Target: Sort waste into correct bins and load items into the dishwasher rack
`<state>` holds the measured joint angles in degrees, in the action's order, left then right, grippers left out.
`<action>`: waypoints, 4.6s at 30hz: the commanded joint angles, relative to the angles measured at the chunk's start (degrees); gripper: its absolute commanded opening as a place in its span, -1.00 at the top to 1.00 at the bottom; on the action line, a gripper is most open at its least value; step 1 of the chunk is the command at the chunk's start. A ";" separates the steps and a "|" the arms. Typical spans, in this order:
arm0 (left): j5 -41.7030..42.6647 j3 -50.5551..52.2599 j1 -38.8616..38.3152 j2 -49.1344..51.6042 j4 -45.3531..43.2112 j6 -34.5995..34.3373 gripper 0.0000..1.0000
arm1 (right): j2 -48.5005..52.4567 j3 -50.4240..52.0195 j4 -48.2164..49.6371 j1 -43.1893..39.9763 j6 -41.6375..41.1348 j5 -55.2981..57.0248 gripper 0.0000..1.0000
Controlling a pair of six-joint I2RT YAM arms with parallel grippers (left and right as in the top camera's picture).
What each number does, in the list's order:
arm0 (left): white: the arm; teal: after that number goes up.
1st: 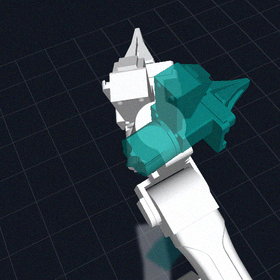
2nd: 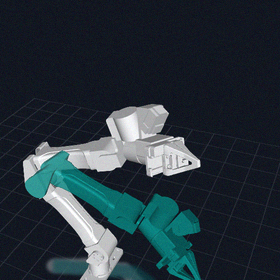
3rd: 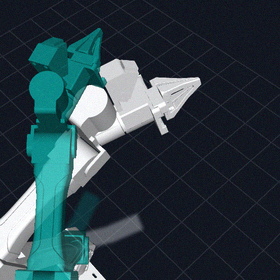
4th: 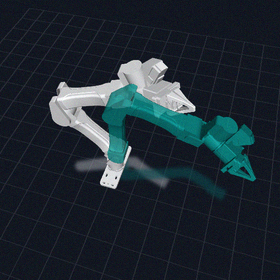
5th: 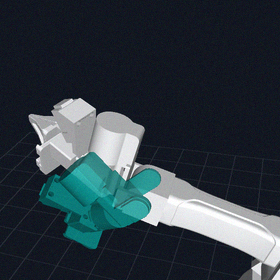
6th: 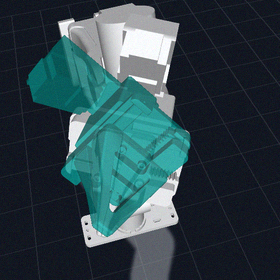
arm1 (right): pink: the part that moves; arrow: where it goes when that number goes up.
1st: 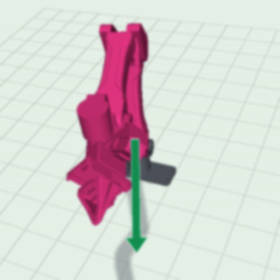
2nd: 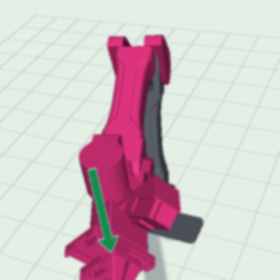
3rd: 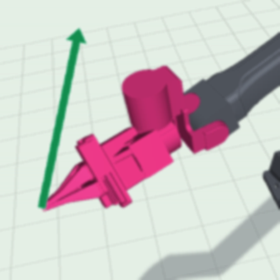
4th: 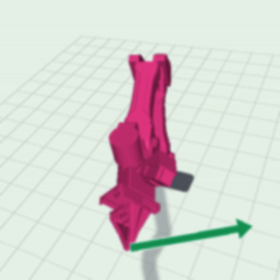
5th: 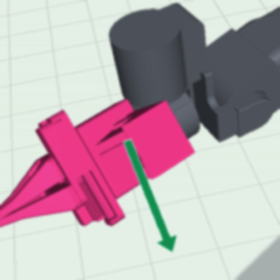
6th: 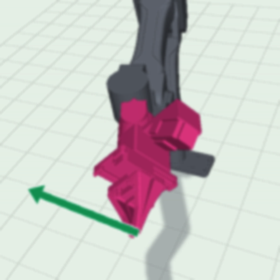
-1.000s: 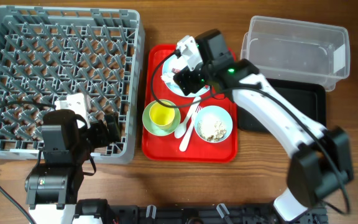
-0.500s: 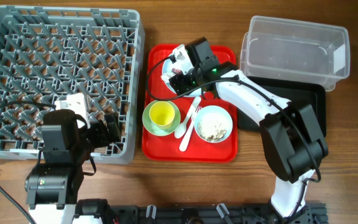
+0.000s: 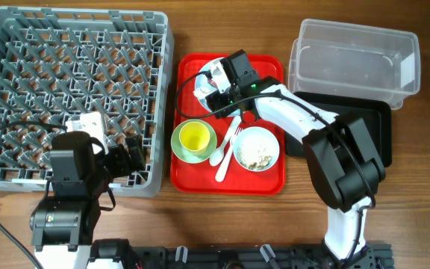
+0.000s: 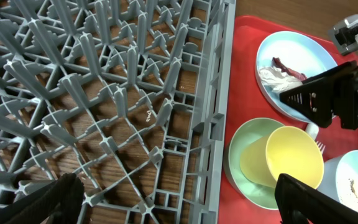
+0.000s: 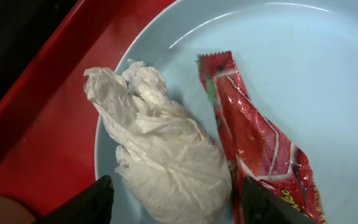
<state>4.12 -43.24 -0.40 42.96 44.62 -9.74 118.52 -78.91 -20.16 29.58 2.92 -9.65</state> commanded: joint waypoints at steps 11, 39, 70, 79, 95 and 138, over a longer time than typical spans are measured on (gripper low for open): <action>-0.76 -1.14 0.26 -0.09 -0.15 -0.57 -1.00 | -1.03 -0.92 -1.57 0.17 -3.52 -0.79 0.91; -0.76 -1.14 0.26 -0.09 -0.17 -0.57 -1.00 | -20.06 -0.85 -7.82 -27.34 -7.39 11.67 0.56; -0.74 -1.14 0.26 -0.09 -0.09 -0.57 -1.00 | -9.07 -0.85 -11.74 -4.37 26.88 -4.52 -0.87; -0.74 -1.14 0.26 -0.09 0.04 -0.59 -1.00 | -1.66 -0.85 -6.03 -4.31 26.86 -0.59 -0.82; -0.76 -1.14 0.26 -0.09 0.04 -0.57 -1.00 | 2.05 -0.85 -4.72 -4.37 25.35 0.66 -0.83; -0.74 -1.14 0.26 -0.09 0.24 -0.57 -1.00 | -20.96 -0.90 -9.88 -27.34 -36.79 19.26 0.90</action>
<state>4.12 -43.24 -0.40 42.96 44.88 -9.74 95.33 -79.40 -29.80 5.26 -21.91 9.34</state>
